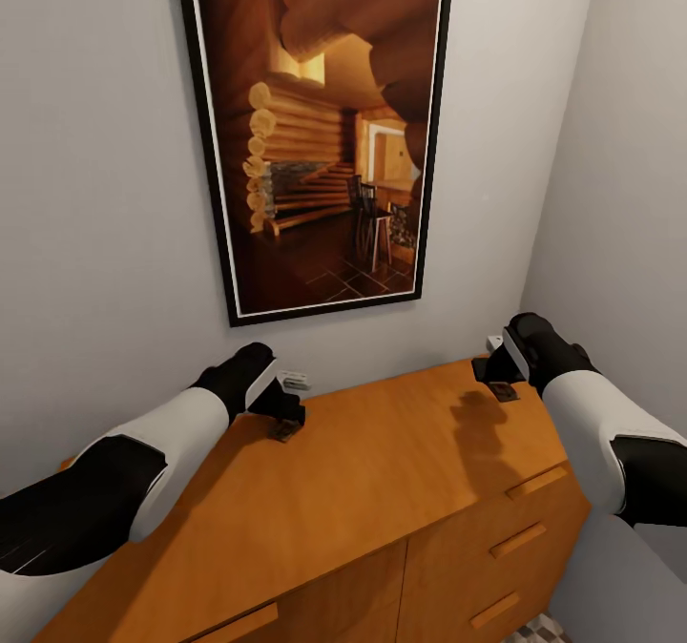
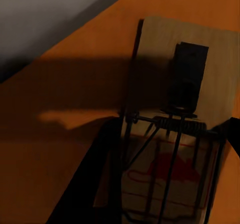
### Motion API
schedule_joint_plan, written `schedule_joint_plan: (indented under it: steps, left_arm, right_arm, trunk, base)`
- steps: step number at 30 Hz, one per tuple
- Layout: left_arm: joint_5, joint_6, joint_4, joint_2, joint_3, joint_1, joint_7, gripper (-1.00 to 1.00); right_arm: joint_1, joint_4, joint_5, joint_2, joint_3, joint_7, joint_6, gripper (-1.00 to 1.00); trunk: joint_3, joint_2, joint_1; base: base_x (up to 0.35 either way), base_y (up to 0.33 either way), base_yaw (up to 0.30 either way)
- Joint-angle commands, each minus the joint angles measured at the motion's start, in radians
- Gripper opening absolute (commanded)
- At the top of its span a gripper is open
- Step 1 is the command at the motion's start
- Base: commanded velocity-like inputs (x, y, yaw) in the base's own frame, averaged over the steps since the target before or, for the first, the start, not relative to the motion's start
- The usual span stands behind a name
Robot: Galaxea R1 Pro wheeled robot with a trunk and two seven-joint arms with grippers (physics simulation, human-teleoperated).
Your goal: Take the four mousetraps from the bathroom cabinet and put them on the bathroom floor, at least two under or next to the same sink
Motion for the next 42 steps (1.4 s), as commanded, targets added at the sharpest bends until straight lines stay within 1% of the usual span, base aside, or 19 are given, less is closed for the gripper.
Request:
schedule_joint_plan:
  steps: [1,6,9,13,15,25,42]
  left_arm:
    - [-0.007,0.001,0.058,0.001,-0.012,0.0,-0.006,-1.0]
    - [-0.006,-0.008,0.03,-0.004,-0.009,0.0,-0.008,-1.0]
    - [-0.002,0.001,-0.011,-0.016,-0.01,0.0,-0.01,-1.0]
    - [0.008,0.012,-0.124,-0.04,-0.01,0.0,-0.011,-1.0]
    - [0.01,0.013,-0.155,-0.048,-0.009,0.0,-0.011,-1.0]
    - [0.01,0.016,-0.17,-0.054,-0.005,0.0,-0.011,-1.0]
    - [0.01,0.017,-0.158,-0.05,0.0,0.0,-0.011,-1.0]
  right_arm:
    - [-0.001,-0.001,0.009,0.0,-0.005,0.008,0.004,-1.0]
    - [-0.001,-0.001,0.009,0.0,-0.005,0.008,0.004,-1.0]
    - [-0.001,-0.001,0.009,0.0,-0.005,0.009,0.004,-1.0]
    - [-0.001,-0.001,0.009,-0.001,-0.005,0.01,0.004,-1.0]
    - [-0.001,-0.001,0.009,0.0,-0.005,0.01,0.004,-1.0]
    - [-0.001,-0.001,0.009,0.0,-0.005,0.009,0.004,-1.0]
    - [-0.001,-0.001,0.013,0.009,-0.005,0.013,0.004,-1.0]
  trunk:
    - [-0.001,-0.001,0.0]
    - [-0.001,-0.001,0.0]
    - [-0.001,-0.001,0.0]
    - [-0.001,-0.001,0.0]
    - [-0.001,-0.001,0.0]
    - [-0.001,-0.001,0.0]
    - [-0.001,-0.001,0.0]
  base:
    - [0.0,0.0,0.0]
    - [0.0,0.0,0.0]
    - [0.0,0.0,0.0]
    - [0.0,0.0,0.0]
    - [0.0,0.0,0.0]
    - [-0.035,0.0,0.0]
    - [-0.322,0.0,0.0]
